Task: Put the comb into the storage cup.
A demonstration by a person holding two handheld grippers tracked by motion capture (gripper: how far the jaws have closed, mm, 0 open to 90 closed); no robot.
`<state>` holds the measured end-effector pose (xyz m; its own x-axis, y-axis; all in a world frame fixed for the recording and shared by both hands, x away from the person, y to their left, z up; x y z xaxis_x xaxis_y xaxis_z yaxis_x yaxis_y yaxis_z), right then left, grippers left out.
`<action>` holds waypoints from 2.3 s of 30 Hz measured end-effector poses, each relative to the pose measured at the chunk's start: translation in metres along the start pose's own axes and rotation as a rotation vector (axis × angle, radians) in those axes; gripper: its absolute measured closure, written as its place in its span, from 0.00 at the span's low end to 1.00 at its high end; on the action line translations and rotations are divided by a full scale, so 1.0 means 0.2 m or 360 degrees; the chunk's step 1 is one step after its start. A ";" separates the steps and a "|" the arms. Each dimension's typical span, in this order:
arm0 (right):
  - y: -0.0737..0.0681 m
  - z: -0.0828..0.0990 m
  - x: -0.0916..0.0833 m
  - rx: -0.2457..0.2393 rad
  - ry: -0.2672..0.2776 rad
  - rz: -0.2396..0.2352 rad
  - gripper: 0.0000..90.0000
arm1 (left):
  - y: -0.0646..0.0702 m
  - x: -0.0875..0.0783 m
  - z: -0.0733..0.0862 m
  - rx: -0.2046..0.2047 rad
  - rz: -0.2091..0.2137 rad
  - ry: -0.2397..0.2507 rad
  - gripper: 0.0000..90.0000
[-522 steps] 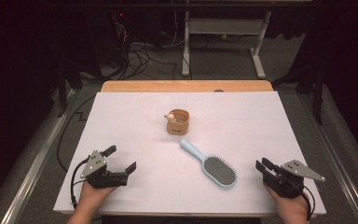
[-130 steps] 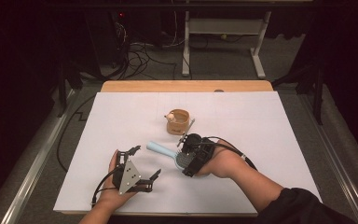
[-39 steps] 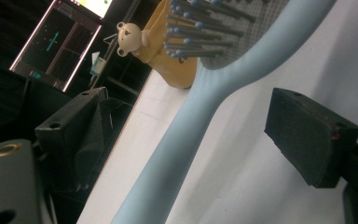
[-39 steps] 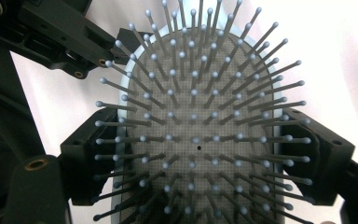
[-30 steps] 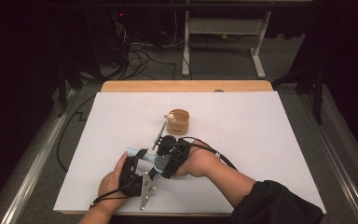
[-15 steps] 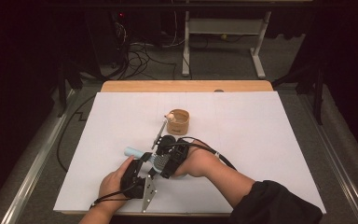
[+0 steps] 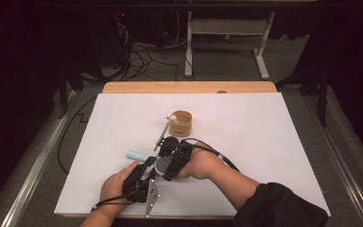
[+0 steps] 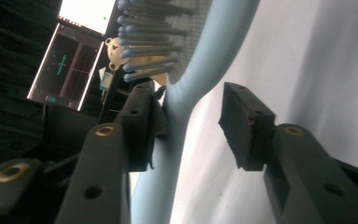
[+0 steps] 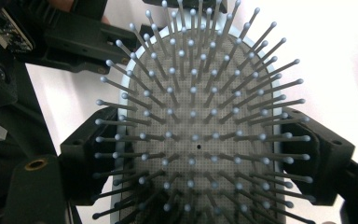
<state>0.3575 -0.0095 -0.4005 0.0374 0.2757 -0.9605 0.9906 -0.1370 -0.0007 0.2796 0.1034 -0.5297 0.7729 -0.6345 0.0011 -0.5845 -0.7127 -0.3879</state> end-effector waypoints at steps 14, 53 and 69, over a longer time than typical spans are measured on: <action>-0.01 -0.01 0.01 -0.0001 0.0002 -0.0013 0.23 | 0.00 0.00 0.00 0.0076 -0.0044 0.0019 0.79; 0.00 -0.02 -0.01 0.0019 0.0005 -0.0016 0.23 | 0.02 0.01 0.02 0.0163 -0.0075 -0.0016 0.85; 0.00 -0.02 -0.01 0.0018 0.0001 -0.0036 0.22 | -0.02 -0.02 0.01 0.0391 -0.0126 -0.0151 0.86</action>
<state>0.3586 -0.0059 -0.3971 0.0148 0.2792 -0.9601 0.9896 -0.1416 -0.0259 0.2786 0.1091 -0.5292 0.8402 -0.5407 -0.0416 -0.4529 -0.6575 -0.6022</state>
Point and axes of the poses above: each handheld gripper's, and its own axes: x roughly forward along the jaws, z roughly out of its underside, y roughly to its right, the point moved 1 cm from there along x, roughly forward along the jaws, and after that the axes turned 13 degrees about -x, right-handed, at the moved point
